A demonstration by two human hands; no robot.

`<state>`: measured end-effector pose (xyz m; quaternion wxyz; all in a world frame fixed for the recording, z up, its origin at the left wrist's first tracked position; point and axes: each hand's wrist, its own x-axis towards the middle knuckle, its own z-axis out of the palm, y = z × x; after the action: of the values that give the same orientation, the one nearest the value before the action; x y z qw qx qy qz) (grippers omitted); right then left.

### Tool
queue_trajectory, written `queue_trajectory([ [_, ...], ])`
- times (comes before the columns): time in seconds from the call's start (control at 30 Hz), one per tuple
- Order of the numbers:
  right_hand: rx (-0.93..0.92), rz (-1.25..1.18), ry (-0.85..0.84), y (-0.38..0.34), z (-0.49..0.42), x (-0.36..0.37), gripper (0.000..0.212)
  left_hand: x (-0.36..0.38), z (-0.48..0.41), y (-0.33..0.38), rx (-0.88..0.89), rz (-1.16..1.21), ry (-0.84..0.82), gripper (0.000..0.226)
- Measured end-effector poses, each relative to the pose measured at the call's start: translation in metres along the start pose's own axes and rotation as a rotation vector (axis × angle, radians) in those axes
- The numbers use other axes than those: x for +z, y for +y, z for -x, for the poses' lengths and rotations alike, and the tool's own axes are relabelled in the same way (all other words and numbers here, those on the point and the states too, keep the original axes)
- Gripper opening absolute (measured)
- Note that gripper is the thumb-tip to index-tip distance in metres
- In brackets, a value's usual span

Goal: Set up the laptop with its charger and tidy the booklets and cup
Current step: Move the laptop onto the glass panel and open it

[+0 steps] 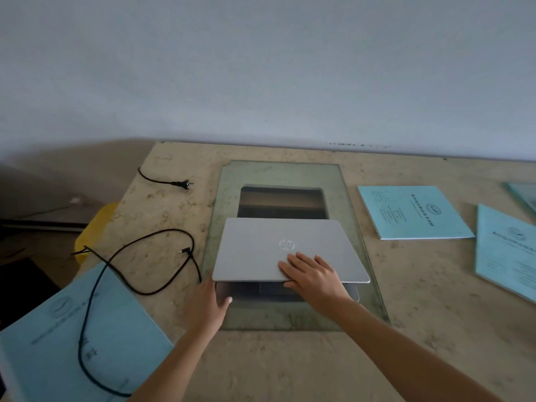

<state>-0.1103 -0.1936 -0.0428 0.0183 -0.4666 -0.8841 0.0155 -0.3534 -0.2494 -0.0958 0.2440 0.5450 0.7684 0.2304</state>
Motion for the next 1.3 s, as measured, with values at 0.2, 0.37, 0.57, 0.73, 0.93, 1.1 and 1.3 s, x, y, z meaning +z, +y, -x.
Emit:
queue_trajectory([
  [0.2,0.041,-0.158,0.204,0.011,-0.035,-0.058,0.036,-0.009,-0.016,0.001,0.057,-0.089,-0.179,0.087],
  [0.37,0.142,-0.159,0.335,0.023,-0.067,-0.093,0.026,-0.019,-0.033,0.003,0.126,-0.208,-0.357,0.105],
  [0.57,0.311,-0.236,0.307,0.028,-0.107,-0.119,0.021,-0.026,-0.053,0.015,0.175,-0.372,-0.472,0.119],
  [0.73,0.413,-0.327,0.337,0.032,-0.141,-0.122,0.022,-0.030,-0.068,0.026,0.220,-0.484,-0.541,0.130],
  [0.93,0.434,-0.326,0.385,0.049,-0.175,-0.117,0.025,-0.034,-0.084,0.030,0.300,-0.566,-0.603,0.140],
  [1.1,0.483,-0.354,0.396,0.062,-0.207,-0.113,0.024,-0.032,-0.084,0.019,0.292,-0.497,-0.607,0.138],
  [1.3,0.509,-0.337,0.389,0.071,-0.229,-0.103,0.026,-0.036,-0.083,0.015,0.289,-0.403,-0.593,0.136],
])
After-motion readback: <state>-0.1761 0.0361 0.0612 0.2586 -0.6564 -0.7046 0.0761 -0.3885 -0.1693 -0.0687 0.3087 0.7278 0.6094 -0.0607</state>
